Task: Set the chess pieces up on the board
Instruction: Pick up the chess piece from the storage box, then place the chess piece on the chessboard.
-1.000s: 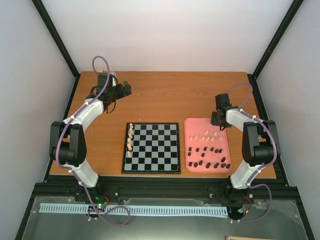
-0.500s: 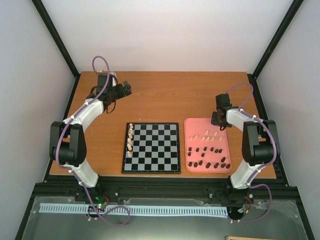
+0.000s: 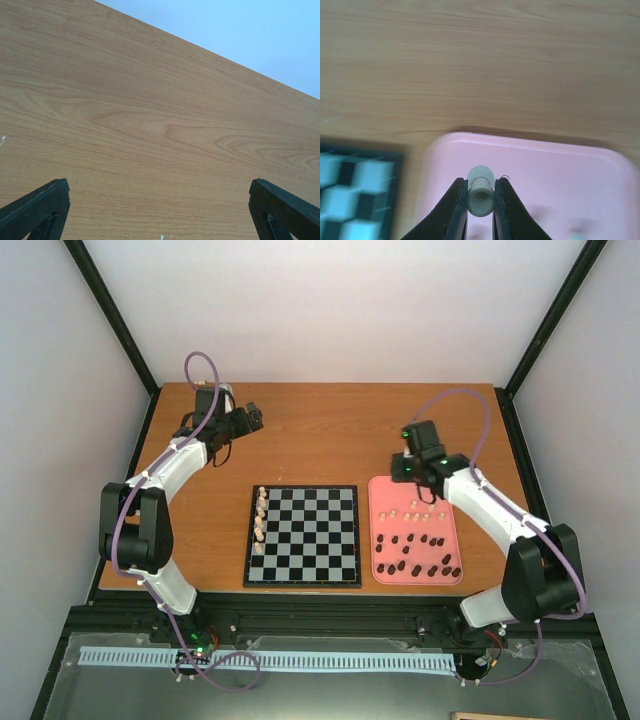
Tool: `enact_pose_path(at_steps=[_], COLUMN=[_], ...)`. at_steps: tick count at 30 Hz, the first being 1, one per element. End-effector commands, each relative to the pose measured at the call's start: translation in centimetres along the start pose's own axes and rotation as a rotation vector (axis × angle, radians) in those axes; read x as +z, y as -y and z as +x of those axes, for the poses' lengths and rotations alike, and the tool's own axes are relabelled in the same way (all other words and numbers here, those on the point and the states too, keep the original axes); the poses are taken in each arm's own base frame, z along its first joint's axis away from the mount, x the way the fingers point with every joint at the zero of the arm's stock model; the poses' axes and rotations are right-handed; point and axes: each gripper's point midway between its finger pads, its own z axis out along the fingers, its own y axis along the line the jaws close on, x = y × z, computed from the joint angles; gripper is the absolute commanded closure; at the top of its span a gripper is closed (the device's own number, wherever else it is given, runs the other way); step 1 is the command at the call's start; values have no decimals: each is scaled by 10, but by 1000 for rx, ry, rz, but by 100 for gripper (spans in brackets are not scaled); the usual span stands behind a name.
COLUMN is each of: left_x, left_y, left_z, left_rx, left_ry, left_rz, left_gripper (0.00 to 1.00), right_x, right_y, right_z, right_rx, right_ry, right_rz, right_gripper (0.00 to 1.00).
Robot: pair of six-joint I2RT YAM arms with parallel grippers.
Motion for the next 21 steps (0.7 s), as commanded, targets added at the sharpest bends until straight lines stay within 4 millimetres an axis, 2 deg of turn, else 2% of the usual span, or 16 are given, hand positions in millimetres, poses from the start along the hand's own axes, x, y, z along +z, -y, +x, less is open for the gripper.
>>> enact_pose_path(at_steps=[1,6,10,13,21], left_x=[-4,-5,-9,-13,-16], left_y=[5,3,4,4,4], left_z=[-13,-14,-16,-18,-20], left_rx=[14,15,16,17,18], left_ry=[34,37,45,54,62], left_rz=[11,0,0,-7,-6], left_gripper=[0,0,0,0,0], right_x=[-38,-77,-93,-102,-126], right_y=[-99,-200,-262,-290,-342], right_z=[15,54,97,125,193], right_rx=[-184,-417,-582,-680,-889], right_ry=[4,-5,-68,-113,-218], right_rz=[-202,-314,-395,-408,-484], right_gripper=[91,91,91,91,91])
